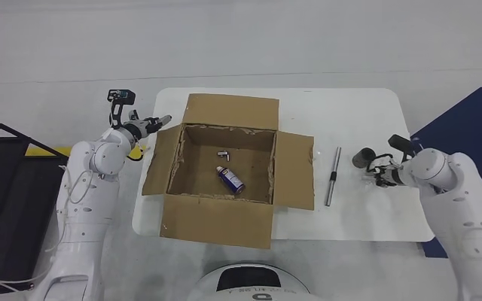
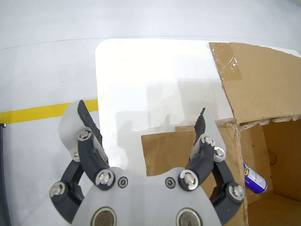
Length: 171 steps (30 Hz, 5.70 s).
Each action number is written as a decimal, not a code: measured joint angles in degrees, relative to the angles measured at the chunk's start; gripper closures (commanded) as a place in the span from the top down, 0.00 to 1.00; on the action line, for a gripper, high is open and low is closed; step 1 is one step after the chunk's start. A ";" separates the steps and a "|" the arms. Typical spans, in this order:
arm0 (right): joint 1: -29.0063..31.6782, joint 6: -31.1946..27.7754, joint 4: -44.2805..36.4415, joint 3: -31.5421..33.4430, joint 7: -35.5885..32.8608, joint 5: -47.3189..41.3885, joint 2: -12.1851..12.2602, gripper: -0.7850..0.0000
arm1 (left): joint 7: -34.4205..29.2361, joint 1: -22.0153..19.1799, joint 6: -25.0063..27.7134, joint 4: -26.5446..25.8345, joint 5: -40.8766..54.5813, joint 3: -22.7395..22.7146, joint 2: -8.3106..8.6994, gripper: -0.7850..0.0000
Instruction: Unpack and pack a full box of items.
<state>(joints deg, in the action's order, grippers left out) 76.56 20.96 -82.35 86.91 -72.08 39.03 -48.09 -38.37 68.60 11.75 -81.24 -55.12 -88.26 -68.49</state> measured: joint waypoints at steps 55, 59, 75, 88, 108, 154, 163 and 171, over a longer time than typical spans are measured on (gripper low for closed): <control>4.93 -23.60 -31.23 1.17 2.40 -35.80 -1.06 0.00 | 0.00 0.00 0.00 0.00 0.00 0.00 0.00 1.00; -4.41 -17.96 -30.17 -12.54 5.12 -31.05 -2.68 0.00 | 0.00 0.00 0.00 0.00 0.00 0.00 0.00 1.00; -29.24 4.66 -20.86 -53.91 9.93 -6.59 -13.33 0.41 | 0.00 0.00 0.00 0.00 0.00 0.00 0.00 1.00; -25.85 9.21 -30.97 -48.99 13.82 -3.85 -13.32 1.00 | 0.00 0.00 0.00 0.00 0.00 0.00 0.00 1.00; 8.00 2.24 -47.45 3.05 13.47 -8.16 -4.59 1.00 | 0.00 0.00 0.00 0.00 0.00 0.00 0.00 1.00; -2.78 16.31 -7.98 -2.66 5.06 10.94 -4.17 0.43 | 0.00 0.00 0.00 0.00 0.00 0.00 0.00 1.00; -7.24 15.74 -1.74 -6.50 4.50 11.98 -4.93 0.29 | 0.00 0.00 0.00 0.00 0.00 0.00 0.00 1.00; -10.19 15.45 2.00 -7.91 4.20 11.17 -5.54 0.00 | 0.00 0.00 0.00 0.00 0.00 0.00 0.00 1.00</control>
<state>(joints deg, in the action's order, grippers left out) 66.37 36.42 -80.35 79.00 -67.87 50.20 -53.63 -38.37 68.60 11.75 -81.24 -55.12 -88.26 -68.49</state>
